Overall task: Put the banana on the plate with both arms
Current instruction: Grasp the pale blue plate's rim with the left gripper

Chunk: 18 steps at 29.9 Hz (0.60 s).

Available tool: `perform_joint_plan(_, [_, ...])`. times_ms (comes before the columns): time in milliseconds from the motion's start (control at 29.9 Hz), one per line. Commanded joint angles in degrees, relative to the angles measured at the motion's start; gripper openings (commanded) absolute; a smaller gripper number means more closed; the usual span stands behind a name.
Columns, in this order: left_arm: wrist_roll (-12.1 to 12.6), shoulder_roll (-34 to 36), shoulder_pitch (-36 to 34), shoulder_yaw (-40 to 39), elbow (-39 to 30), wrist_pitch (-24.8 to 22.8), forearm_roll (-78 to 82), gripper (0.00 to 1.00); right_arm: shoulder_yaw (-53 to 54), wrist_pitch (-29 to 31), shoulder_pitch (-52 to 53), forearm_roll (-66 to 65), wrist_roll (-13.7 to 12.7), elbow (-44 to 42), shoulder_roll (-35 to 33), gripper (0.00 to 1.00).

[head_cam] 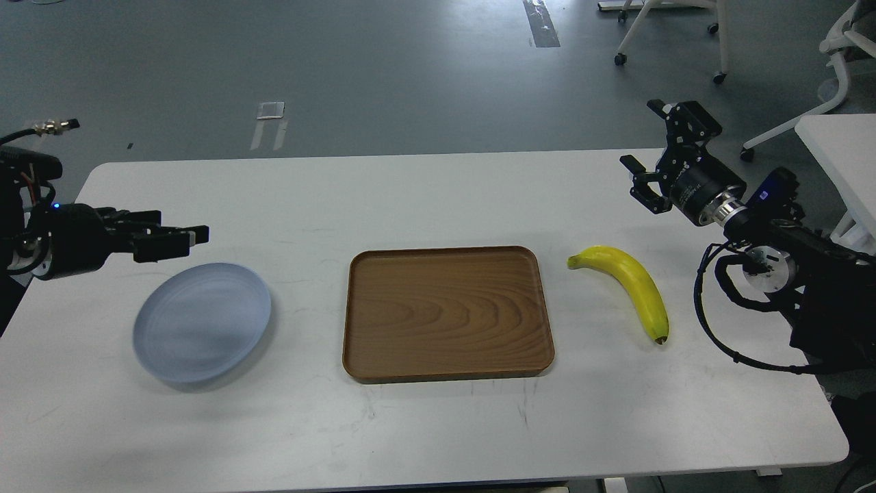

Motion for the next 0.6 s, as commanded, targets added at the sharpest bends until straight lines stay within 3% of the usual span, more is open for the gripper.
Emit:
perform_joint_plan(0, [0.0,0.0,1.8,4.4,4.3,3.6,1.0,1.0,0.0,0.0,0.0,-0.1,0.0,0.1,0.0,1.0])
perform_joint_plan(234, [0.0,-1.9,5.8,5.7,14.0,4.3,-6.3,1.0,0.0,0.0,0.0,-0.1,0.0,0.3,0.0,1.0])
perform_joint_plan(569, [0.0,-6.5,8.9,5.7,17.2,4.3,-7.8,0.97,0.0,0.0,-0.1,-0.2,0.0,0.3,0.0,1.0])
